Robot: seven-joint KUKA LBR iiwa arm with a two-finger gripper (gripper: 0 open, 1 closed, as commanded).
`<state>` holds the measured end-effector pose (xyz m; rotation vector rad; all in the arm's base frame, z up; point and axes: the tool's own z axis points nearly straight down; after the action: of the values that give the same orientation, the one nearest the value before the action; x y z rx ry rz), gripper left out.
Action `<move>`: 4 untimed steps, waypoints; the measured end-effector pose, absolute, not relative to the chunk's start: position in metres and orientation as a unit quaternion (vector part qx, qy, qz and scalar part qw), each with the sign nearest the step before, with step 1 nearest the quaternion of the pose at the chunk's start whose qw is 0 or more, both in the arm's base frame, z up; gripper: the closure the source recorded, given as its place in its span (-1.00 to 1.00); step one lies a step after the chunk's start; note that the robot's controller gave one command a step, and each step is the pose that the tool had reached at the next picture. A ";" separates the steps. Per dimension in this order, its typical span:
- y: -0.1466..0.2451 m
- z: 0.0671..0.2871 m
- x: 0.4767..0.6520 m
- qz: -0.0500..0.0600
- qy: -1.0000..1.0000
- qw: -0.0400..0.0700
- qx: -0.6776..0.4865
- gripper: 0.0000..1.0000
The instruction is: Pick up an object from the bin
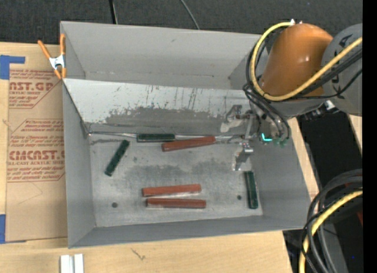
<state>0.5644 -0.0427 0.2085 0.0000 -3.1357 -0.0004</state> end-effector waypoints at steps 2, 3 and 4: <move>-0.027 0.165 0.556 0.000 -1.000 -0.004 -0.004 -1.00; -0.037 0.090 0.552 0.000 -1.000 -0.003 -0.010 -1.00; -0.021 0.076 0.544 0.004 -0.999 -0.011 0.052 -1.00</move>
Offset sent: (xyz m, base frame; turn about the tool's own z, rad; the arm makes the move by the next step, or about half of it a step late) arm -0.0301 0.0443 -0.1350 0.0219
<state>0.5437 -0.0208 0.0763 0.1633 -3.1584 0.0112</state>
